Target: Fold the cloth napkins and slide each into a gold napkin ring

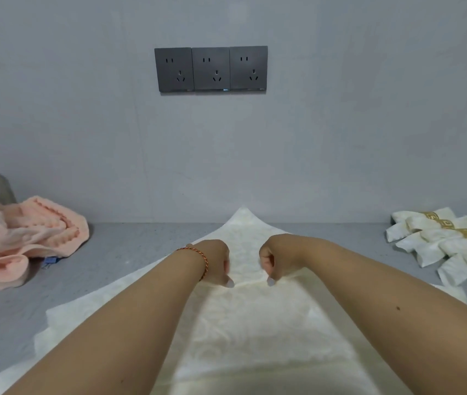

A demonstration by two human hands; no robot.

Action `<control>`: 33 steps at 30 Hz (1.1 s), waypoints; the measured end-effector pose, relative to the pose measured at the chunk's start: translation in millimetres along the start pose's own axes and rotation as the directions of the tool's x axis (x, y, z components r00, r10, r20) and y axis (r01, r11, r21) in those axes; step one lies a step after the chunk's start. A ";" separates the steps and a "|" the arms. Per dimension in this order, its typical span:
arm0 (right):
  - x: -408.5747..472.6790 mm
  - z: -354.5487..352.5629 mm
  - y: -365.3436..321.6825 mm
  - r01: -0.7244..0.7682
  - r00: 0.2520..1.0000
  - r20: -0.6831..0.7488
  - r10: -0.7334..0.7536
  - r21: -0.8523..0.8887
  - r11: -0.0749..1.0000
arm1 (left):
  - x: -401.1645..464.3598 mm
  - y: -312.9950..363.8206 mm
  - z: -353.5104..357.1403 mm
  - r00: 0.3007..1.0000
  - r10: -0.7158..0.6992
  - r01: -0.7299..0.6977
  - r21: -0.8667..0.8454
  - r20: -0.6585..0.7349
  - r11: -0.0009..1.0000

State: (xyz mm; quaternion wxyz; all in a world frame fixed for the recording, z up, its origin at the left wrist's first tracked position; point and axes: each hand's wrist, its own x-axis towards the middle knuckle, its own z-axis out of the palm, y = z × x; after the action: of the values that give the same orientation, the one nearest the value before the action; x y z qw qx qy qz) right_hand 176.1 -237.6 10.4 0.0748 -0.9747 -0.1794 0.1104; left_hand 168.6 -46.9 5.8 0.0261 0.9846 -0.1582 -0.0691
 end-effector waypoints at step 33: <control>-39.8 11.9 -7.7 -0.038 0.999 -0.006 0.038 -0.007 0.999 | -39.6 0.3 10.5 0.999 0.041 -0.045 -0.119 -0.035 0.992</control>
State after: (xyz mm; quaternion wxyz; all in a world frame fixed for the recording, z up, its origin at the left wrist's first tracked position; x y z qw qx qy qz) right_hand 134.4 -243.8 7.9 0.0698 -0.9785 -0.1610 0.1082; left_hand 129.7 -35.0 0.5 0.0890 0.9787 -0.1745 -0.0618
